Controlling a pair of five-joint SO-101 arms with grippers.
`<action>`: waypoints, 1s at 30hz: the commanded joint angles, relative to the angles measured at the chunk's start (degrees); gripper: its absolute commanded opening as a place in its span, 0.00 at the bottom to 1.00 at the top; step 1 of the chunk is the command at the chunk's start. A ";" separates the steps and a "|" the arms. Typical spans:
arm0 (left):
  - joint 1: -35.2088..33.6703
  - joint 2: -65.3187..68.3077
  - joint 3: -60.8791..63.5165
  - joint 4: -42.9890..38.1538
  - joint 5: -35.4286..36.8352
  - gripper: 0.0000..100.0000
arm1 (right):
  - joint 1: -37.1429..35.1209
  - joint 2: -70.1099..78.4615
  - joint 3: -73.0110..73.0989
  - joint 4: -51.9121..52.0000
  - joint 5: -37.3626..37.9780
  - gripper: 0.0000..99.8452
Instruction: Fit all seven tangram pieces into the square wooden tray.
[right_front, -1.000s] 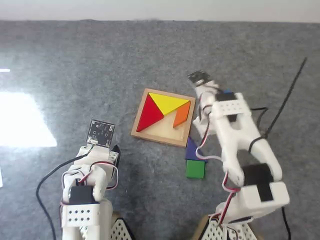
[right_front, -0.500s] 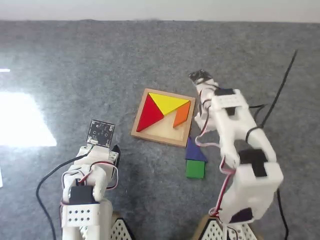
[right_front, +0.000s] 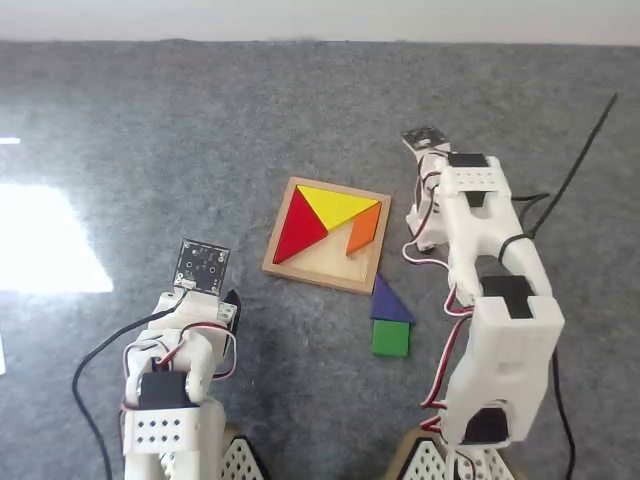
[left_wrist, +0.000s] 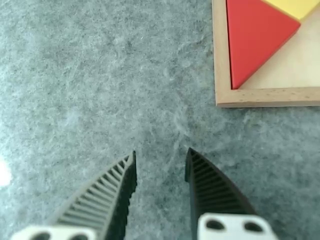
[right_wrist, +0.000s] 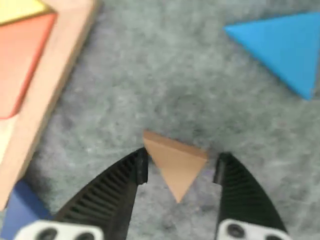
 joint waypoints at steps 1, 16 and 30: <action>-0.35 -0.88 -0.48 0.00 -0.70 0.15 | 1.10 0.66 -1.05 -1.01 -0.97 0.16; -0.35 -0.88 -0.48 0.00 -0.70 0.15 | -8.31 -33.01 29.01 -10.33 -7.47 0.13; -0.35 -0.88 -0.48 0.00 -0.70 0.15 | -9.98 -38.02 29.89 -7.96 -11.52 0.13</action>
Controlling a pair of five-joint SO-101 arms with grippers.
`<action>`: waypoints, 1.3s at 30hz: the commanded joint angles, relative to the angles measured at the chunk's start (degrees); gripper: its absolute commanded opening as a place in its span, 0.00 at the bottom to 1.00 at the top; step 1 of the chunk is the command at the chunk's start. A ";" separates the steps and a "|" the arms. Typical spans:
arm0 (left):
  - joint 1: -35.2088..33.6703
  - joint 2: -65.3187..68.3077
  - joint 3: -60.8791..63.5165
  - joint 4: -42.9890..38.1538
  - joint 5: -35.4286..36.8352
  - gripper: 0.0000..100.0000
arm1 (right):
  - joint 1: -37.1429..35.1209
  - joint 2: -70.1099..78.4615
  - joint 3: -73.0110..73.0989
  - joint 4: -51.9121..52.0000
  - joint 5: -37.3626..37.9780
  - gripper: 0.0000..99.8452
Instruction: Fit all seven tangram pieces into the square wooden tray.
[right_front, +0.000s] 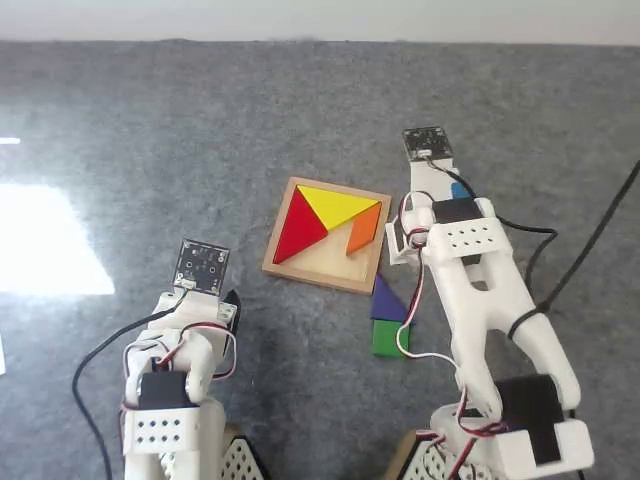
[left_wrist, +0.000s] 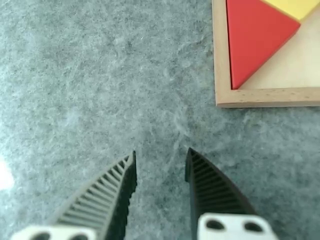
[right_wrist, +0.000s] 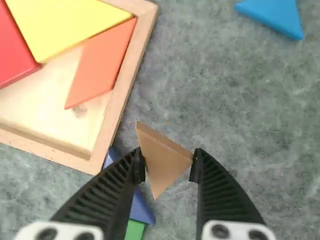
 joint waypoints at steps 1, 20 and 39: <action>-0.35 -0.88 -0.48 0.00 -0.70 0.15 | -2.33 0.04 -0.70 0.40 16.70 0.13; -0.35 -0.88 -0.48 0.00 -0.70 0.15 | -15.96 27.47 -34.20 4.44 82.11 0.03; -0.35 -0.88 -0.48 0.00 -0.70 0.15 | -15.69 41.98 -55.30 18.24 111.21 0.12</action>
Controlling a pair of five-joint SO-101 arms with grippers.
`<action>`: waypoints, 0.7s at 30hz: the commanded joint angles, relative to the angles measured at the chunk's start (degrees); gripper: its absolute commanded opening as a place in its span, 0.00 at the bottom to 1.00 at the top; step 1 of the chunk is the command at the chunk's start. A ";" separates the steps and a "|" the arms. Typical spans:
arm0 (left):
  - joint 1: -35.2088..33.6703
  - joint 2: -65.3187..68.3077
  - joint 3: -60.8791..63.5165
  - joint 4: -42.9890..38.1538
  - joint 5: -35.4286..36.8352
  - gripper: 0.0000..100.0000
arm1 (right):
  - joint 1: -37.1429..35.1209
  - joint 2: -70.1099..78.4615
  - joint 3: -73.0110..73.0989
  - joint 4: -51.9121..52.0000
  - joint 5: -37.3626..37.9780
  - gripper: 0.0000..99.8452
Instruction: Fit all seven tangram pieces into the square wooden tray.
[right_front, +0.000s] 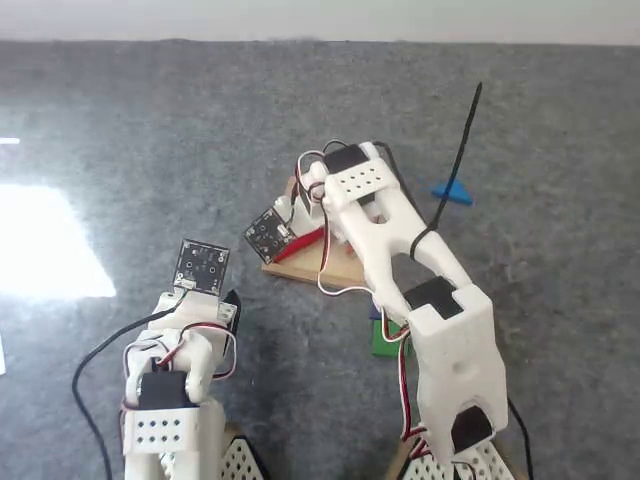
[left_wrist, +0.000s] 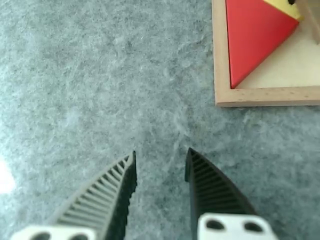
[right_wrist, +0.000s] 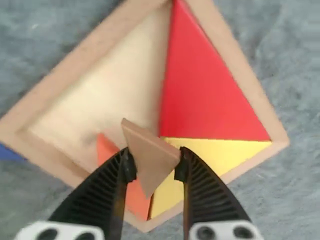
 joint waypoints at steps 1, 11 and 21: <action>-0.35 -0.88 -0.48 0.00 -0.70 0.15 | 0.75 -0.48 -6.77 8.13 3.60 0.15; -0.35 -0.88 -0.48 0.00 -0.70 0.15 | 0.92 -0.31 -7.82 9.27 3.69 0.16; -0.35 -0.88 -0.48 0.00 -0.70 0.15 | -2.95 -1.10 -8.09 7.87 -23.74 0.16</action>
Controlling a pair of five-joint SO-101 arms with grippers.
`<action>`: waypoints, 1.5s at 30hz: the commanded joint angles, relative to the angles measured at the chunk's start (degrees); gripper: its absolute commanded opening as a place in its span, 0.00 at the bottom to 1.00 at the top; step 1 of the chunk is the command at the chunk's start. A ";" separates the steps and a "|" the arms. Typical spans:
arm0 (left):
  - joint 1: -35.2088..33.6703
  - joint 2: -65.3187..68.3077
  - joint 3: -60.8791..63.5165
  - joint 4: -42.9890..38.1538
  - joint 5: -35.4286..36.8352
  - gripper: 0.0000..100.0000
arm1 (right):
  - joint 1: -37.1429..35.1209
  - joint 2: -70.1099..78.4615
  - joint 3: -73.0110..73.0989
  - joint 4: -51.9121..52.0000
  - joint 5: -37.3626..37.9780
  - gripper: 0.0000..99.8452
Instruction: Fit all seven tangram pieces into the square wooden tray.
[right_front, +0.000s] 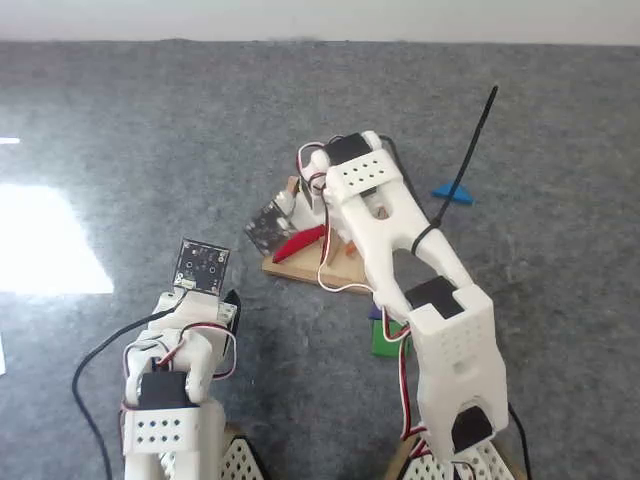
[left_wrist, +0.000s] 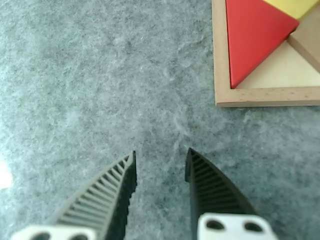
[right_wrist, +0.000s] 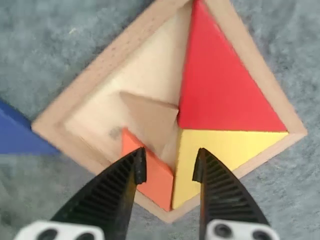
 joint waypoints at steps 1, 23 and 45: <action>-0.35 -0.88 -0.48 0.00 -0.70 0.15 | -2.95 -1.63 -3.87 -1.19 -21.54 0.16; -0.35 -0.88 -0.48 0.00 -0.70 0.15 | 2.95 -40.22 32.26 -15.08 -70.95 0.04; -0.35 -0.88 -0.48 0.00 -0.70 0.15 | -9.19 -36.44 57.14 -47.60 -87.30 0.01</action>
